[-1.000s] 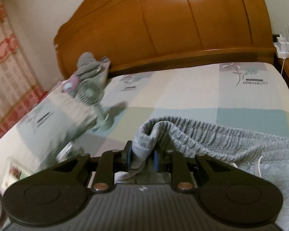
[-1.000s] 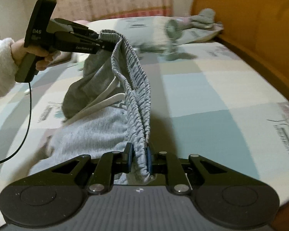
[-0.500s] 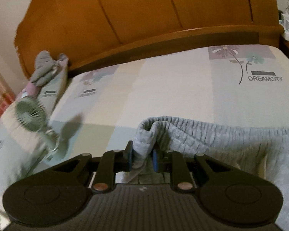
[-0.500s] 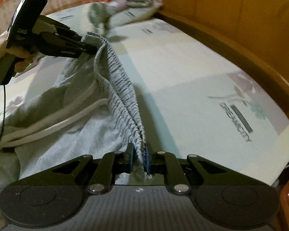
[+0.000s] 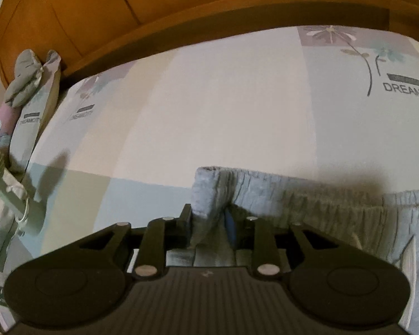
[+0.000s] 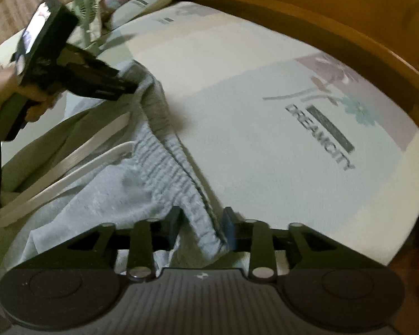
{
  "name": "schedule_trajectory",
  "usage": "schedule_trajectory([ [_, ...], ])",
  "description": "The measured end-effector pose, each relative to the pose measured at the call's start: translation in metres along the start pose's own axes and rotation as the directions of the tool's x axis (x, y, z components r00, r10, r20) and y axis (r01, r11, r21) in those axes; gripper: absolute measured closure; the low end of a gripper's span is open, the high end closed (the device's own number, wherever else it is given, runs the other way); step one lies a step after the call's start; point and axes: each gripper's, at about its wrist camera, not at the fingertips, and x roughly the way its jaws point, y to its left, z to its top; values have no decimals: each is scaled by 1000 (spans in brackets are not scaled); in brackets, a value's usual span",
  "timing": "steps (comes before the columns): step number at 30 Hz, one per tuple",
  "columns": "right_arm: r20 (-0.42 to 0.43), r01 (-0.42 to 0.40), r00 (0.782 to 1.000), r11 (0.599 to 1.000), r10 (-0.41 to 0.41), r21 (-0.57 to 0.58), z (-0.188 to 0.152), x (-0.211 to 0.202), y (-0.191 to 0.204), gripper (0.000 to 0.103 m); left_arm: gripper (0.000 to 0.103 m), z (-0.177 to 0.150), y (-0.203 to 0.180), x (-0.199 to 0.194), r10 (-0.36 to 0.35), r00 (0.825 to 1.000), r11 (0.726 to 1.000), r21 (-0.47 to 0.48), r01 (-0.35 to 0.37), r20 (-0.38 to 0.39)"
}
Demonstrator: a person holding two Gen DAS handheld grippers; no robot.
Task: Fold clothes
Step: 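Lift the waistband with both grippers and spread it out over the bed, then lower the sweatpants flat and open both grippers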
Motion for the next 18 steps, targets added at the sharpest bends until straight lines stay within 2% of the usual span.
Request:
schedule_trajectory([
  [5,38,26,999,1000,-25,-14,-4,-20,9,42,64,-13,14,-45,-3,1000,1000,-16,4,26],
  [8,77,19,997,999,-16,-42,-5,-36,20,39,55,-25,21,-79,-11,999,1000,-25,12,53],
  [10,115,5,993,997,4,-71,-6,-48,30,40,55,-37,21,-102,-8,998,1000,-24,9,63],
  [12,149,-11,989,995,26,-102,-5,-60,38,45,55,-55,20,-127,-24,997,999,-35,26,78],
  [14,145,-34,988,991,53,-132,1,-60,45,66,54,-75,18,-148,-63,995,996,-65,69,79],
  [16,132,-60,988,985,82,-162,9,-54,52,71,54,-98,13,-167,-97,993,989,-102,104,67],
  [18,94,-96,989,980,114,-172,19,-40,56,71,46,-120,10,-180,-129,990,981,-142,136,56],
])
